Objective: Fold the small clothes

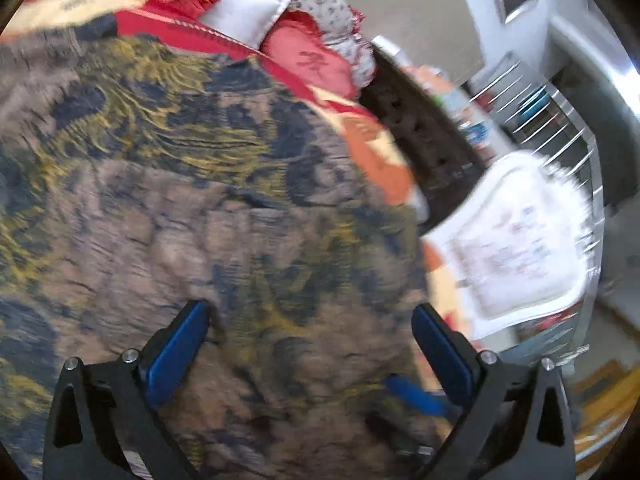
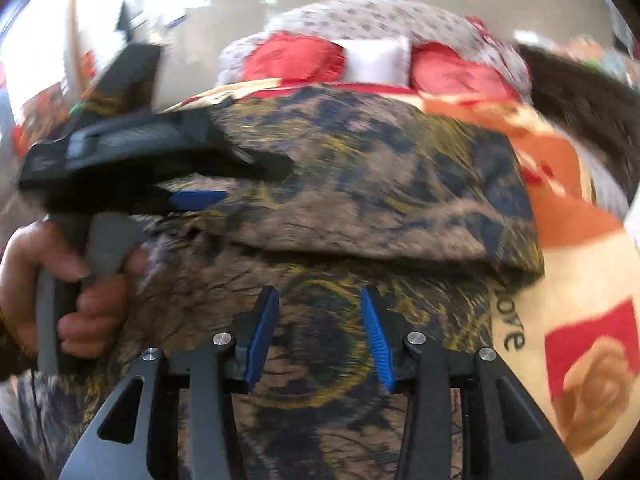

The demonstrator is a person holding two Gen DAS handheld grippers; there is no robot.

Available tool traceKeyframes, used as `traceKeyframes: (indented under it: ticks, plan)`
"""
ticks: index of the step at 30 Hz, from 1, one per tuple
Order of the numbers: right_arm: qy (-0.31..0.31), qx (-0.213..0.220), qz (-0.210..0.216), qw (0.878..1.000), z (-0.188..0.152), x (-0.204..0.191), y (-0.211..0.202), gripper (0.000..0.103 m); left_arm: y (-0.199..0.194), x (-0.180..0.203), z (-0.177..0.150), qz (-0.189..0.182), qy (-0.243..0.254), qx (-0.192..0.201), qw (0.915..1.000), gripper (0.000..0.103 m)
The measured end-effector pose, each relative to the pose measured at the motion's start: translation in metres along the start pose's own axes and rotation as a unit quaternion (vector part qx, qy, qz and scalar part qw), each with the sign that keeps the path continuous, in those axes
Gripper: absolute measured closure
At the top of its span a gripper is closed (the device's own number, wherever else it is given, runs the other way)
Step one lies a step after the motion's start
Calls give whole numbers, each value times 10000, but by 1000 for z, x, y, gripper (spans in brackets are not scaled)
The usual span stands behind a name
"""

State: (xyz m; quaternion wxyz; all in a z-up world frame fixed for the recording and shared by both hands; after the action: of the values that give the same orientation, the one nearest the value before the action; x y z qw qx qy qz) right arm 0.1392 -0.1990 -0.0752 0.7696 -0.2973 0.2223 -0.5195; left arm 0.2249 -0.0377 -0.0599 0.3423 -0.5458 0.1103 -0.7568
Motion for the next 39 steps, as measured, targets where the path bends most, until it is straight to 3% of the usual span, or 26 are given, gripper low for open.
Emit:
traceKeyframes:
  ticks: [2,4,8,10,11,12,13,15,19,23,27,29,32,36,39]
  plan:
    - [53,20,60,10000,3,-1,1,73,3,8,-5,-291,62,-159,9994,2]
    - [-15,17,12,10000,3,-3,1,73,6,9,-4,-116,159,-227,9995,3]
    - [-72,1,-31,10000,2,-6,-2,74,11,-1,6,56,-256,-2,9997,14]
    - [-61,-10,-30,10000,3,-4,0,74,8,-1,10,158,-467,128,9987,46]
    - [-67,-20,-36,10000,1,-5,-2,73,13,-2,10,257,-562,3,9981,84]
    - [-74,-26,-43,10000,2,-5,-1,73,14,-3,11,376,-594,-67,9975,100]
    - [-83,-31,-56,9999,2,-6,-1,73,12,-4,10,649,-567,-58,9963,100]
    - [-99,-43,-74,9999,2,-6,-1,73,1,2,9,757,-457,6,9961,100]
    - [-101,-45,-122,9999,5,-8,1,73,-62,36,8,282,-130,408,9987,100]
    - [-91,-53,-111,9999,5,-8,2,73,-126,50,22,220,65,998,9947,100]
    - [-86,-52,-126,9999,6,-8,1,73,-178,30,43,703,41,1495,9863,100]
    - [-85,-49,-137,9999,6,-8,1,74,-206,2,48,947,-188,1704,9806,100]
    - [-52,-45,-111,9999,6,-6,1,73,-221,-38,43,1083,-590,1644,9787,100]
    - [-32,-57,-87,9999,5,-5,2,73,-192,-73,38,1419,-615,1249,9800,100]
    - [-22,-60,-77,10000,5,-4,2,73,-180,-95,33,2120,-474,1124,9696,91]
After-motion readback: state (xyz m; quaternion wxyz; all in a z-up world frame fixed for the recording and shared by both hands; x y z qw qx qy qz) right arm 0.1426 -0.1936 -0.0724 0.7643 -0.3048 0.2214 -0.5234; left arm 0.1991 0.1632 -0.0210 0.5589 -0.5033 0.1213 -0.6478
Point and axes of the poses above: each gripper's, at about its wrist camera, not at the fingertips, and y roughly the way its jaws point, x to its right, z to its top, the point moved 3 cm from there along y, roughly the way its jaws point, and after that the axes turned 8 degrees about -y, right-handed, at the moved point
